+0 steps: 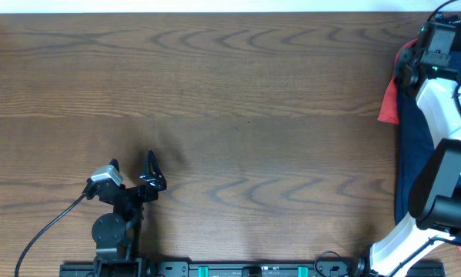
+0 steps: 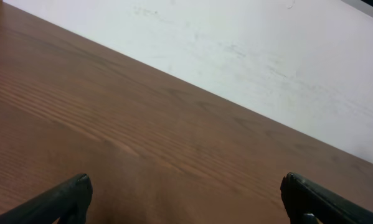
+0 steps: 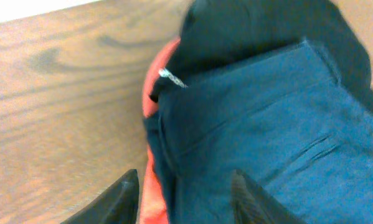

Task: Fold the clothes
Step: 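Reach the right gripper to the clothes pile and grasp the navy pants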

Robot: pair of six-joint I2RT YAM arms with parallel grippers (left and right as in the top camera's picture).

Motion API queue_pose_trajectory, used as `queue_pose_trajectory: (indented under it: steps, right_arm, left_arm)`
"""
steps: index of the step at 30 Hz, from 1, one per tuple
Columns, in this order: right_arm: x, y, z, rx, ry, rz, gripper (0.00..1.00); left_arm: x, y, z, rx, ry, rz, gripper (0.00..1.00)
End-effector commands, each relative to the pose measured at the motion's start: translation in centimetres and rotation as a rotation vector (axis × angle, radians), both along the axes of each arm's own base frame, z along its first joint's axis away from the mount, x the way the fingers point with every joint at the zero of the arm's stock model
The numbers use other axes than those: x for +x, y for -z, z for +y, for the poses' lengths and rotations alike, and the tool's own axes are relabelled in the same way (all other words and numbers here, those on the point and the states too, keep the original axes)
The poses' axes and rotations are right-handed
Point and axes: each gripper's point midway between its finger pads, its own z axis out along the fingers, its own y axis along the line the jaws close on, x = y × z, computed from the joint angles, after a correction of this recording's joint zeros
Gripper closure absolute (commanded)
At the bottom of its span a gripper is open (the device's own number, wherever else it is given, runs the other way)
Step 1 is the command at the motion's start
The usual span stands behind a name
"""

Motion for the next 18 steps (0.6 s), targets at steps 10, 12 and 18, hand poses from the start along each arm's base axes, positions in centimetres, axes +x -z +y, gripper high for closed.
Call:
queue_pose_trajectory:
  steps: [10, 12, 18]
  right_arm:
    - [0.2, 8.1, 0.9, 0.068, -0.016, 0.139, 0.13]
    - [0.4, 9.1, 0.9, 0.072, -0.012, 0.143, 0.13]
    - [0.2, 11.4, 0.1, 0.049, 0.026, 0.171, 0.22]
  left_arm:
    - [-0.1, 1.6, 0.5, 0.013, -0.028, 0.048, 0.02]
    - [-0.1, 1.6, 0.5, 0.013, -0.028, 0.048, 0.02]
    - [-0.1, 1.6, 0.5, 0.013, -0.028, 0.048, 0.02]
